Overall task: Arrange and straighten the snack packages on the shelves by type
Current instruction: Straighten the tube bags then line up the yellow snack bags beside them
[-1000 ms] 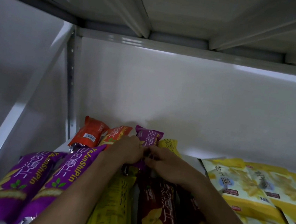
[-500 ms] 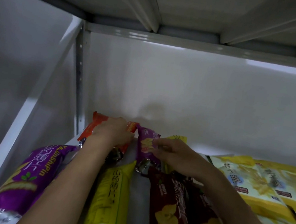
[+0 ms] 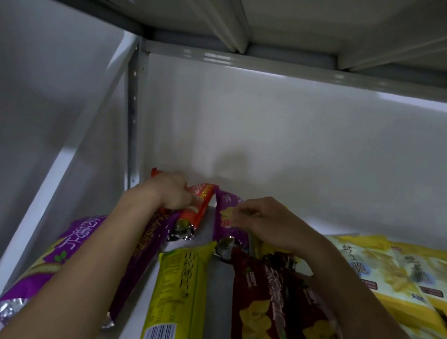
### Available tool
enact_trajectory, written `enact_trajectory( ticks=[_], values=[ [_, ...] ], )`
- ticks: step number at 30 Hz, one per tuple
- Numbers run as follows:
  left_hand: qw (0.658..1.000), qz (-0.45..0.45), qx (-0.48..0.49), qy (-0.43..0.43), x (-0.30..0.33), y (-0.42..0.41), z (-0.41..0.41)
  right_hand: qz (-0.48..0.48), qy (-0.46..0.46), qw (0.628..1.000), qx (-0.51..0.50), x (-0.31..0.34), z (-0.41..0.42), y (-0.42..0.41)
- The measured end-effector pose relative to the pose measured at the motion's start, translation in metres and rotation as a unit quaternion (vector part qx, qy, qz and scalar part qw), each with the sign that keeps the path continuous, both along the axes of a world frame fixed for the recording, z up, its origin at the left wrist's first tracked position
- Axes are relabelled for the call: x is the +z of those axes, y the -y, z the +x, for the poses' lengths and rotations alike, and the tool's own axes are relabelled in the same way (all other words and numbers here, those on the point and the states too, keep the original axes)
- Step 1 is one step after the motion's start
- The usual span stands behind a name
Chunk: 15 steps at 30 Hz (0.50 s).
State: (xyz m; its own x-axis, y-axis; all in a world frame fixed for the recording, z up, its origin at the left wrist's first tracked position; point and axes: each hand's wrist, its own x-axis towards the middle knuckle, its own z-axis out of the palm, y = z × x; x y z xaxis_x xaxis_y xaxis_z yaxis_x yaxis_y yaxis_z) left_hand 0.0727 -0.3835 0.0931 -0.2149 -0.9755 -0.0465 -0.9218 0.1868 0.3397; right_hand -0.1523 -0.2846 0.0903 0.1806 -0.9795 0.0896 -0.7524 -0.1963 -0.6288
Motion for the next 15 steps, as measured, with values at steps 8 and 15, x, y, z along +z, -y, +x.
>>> enact_trajectory(
  ticks=[8, 15],
  values=[
    [0.997, 0.012, -0.061, 0.048, 0.001, 0.002, 0.002, 0.032, 0.003, 0.997, -0.069, -0.001, 0.049, 0.026],
    [0.992, -0.028, -0.118, 0.046, -0.02, -0.001, -0.001, 0.013, -0.008, 0.993, -0.12, -0.01, 0.096, 0.041]
  ],
)
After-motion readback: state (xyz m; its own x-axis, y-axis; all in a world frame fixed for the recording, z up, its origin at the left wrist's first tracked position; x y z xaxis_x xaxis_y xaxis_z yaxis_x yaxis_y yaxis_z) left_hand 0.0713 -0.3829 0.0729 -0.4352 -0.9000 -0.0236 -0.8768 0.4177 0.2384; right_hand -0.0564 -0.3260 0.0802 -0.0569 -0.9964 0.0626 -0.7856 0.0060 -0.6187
